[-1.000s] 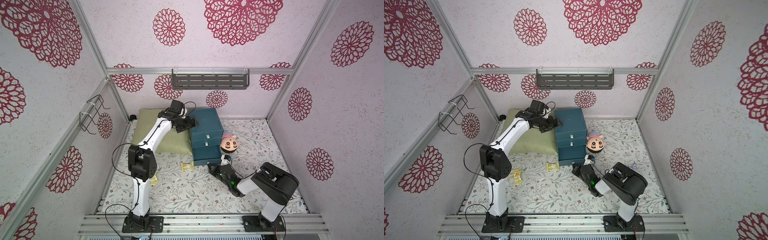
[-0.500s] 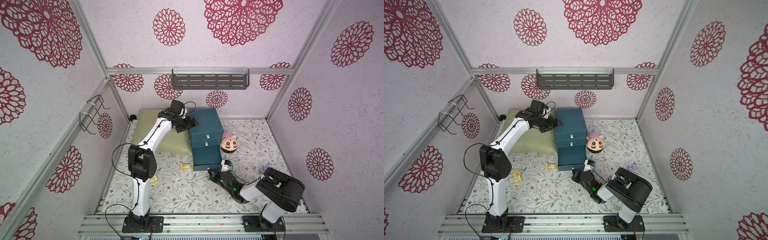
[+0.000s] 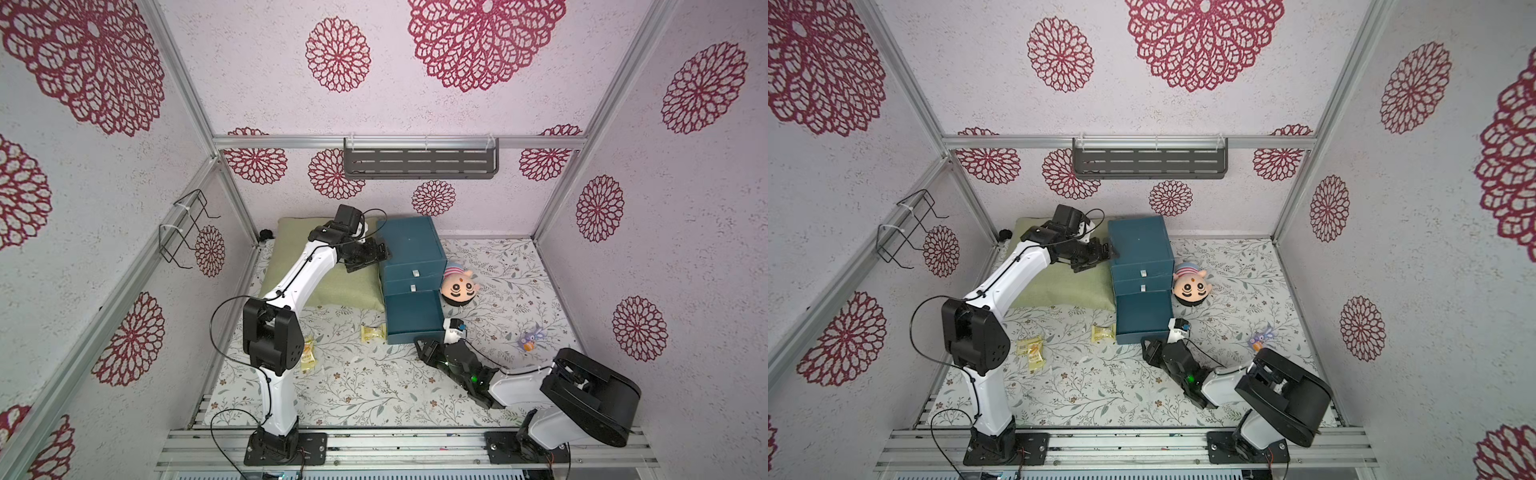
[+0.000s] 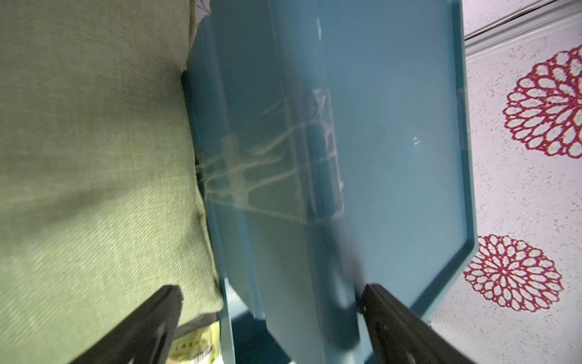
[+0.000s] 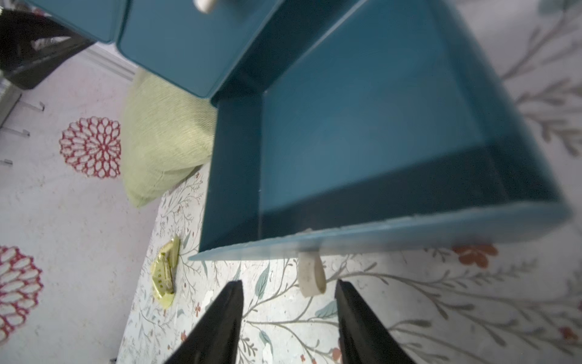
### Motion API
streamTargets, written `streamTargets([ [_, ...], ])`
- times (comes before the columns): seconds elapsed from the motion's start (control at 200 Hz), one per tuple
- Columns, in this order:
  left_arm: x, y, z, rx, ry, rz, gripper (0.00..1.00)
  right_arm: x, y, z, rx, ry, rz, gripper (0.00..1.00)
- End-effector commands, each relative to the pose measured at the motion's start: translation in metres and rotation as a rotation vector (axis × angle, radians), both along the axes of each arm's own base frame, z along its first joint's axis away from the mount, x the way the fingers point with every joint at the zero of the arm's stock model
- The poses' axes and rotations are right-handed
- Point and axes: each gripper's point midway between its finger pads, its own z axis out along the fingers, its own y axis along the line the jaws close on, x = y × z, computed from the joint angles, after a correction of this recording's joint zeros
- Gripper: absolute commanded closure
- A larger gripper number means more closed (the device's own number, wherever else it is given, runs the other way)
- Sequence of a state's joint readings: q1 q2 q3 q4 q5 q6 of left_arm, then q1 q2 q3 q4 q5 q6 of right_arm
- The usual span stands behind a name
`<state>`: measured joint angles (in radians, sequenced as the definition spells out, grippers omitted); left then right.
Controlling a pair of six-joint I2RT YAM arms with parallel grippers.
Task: Place the cookies into the drawer by color
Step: Open the drawer in the storage box, then pick up the cookie at the center of the board.
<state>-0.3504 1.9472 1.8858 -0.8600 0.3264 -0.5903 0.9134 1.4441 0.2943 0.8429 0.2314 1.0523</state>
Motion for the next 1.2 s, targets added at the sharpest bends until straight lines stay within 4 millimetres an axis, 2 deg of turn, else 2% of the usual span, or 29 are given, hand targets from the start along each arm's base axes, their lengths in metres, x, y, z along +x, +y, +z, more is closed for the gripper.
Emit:
streamTargets([
  [0.0, -0.017, 0.007, 0.04, 0.016, -0.089, 0.016, 0.03, -0.006, -0.005, 0.013, -0.044, -0.045, 0.027, 0.3],
  [0.12, -0.04, 0.016, 0.055, 0.016, -0.099, 0.047, 0.03, -0.015, -0.012, 0.025, -0.083, -0.061, 0.067, 0.13],
  [0.19, -0.056, 0.024, 0.055, -0.008, -0.115, 0.08, 0.03, -0.021, -0.017, 0.033, -0.115, -0.086, 0.095, 0.01],
  [0.315, -0.086, 0.046, 0.037, -0.011, -0.135, 0.166, 0.02, -0.028, -0.036, 0.043, -0.202, -0.111, 0.107, 0.01],
  [0.45, -0.119, 0.074, 0.005, 0.03, -0.094, 0.263, 0.03, -0.032, -0.058, 0.053, -0.249, -0.142, 0.096, 0.01],
  [0.69, -0.167, 0.114, -0.023, 0.078, -0.068, 0.403, 0.03, -0.032, -0.088, 0.058, -0.284, -0.162, 0.057, 0.01],
  [0.8, -0.187, 0.136, -0.038, 0.119, -0.051, 0.491, 0.03, -0.03, -0.095, 0.057, -0.299, -0.169, 0.04, 0.01],
  [0.946, -0.21, 0.176, -0.056, 0.236, -0.03, 0.65, 0.03, -0.026, -0.1, 0.058, -0.319, -0.171, 0.012, 0.01],
  [1.196, -0.236, 0.211, -0.095, 0.378, 0.077, 0.832, 0.01, -0.024, -0.102, 0.058, -0.331, -0.165, 0.005, 0.01],
])
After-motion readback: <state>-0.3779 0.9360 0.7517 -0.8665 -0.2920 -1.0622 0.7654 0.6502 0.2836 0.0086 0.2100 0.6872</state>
